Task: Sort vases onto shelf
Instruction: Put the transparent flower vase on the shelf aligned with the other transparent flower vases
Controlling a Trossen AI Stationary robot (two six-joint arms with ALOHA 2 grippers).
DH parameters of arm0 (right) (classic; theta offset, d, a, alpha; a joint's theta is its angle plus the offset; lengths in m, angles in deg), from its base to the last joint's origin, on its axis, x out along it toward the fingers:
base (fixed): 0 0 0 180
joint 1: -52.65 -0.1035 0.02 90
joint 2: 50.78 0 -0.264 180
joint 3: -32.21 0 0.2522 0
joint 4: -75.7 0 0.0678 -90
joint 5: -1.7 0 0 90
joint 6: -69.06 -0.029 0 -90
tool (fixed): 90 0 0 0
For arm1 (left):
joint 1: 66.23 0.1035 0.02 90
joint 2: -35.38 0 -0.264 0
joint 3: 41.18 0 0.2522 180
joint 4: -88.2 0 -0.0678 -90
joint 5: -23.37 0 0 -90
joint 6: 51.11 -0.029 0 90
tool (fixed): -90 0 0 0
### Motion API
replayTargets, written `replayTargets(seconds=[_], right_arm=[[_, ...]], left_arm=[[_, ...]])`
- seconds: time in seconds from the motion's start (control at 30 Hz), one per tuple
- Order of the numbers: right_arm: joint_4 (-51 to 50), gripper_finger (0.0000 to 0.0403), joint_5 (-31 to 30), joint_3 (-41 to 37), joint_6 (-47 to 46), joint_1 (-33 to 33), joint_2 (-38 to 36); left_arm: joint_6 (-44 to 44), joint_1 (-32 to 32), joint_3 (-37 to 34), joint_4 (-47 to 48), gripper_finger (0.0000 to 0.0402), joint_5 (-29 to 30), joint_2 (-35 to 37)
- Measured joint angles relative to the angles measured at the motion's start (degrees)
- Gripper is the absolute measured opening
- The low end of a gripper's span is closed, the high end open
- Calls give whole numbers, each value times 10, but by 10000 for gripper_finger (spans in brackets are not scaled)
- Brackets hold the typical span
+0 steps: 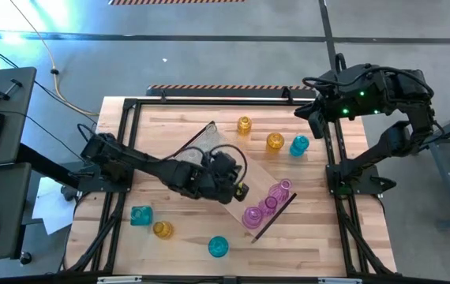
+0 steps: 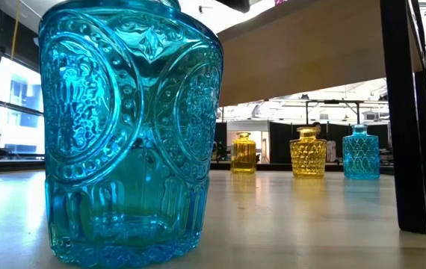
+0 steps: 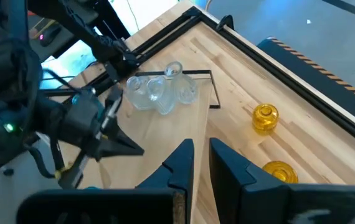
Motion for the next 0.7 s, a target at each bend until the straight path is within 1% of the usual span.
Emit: replayTargets(seconds=[0.13,0.4,0.47,0.7], right_arm=[[1,32,-1,0,-2,0,0],[1,32,-6,0,8,0,0],[1,32,-6,0,9,0,0],[1,32,-6,0,18,0,0]], left_arm=[[-24,-3,0,-26,0,-5,-22],[-74,4,-1,-64,0,-8,-30],[-74,10,1,-79,0,-14,-35],[-69,30,0,-72,0,-29,-46]])
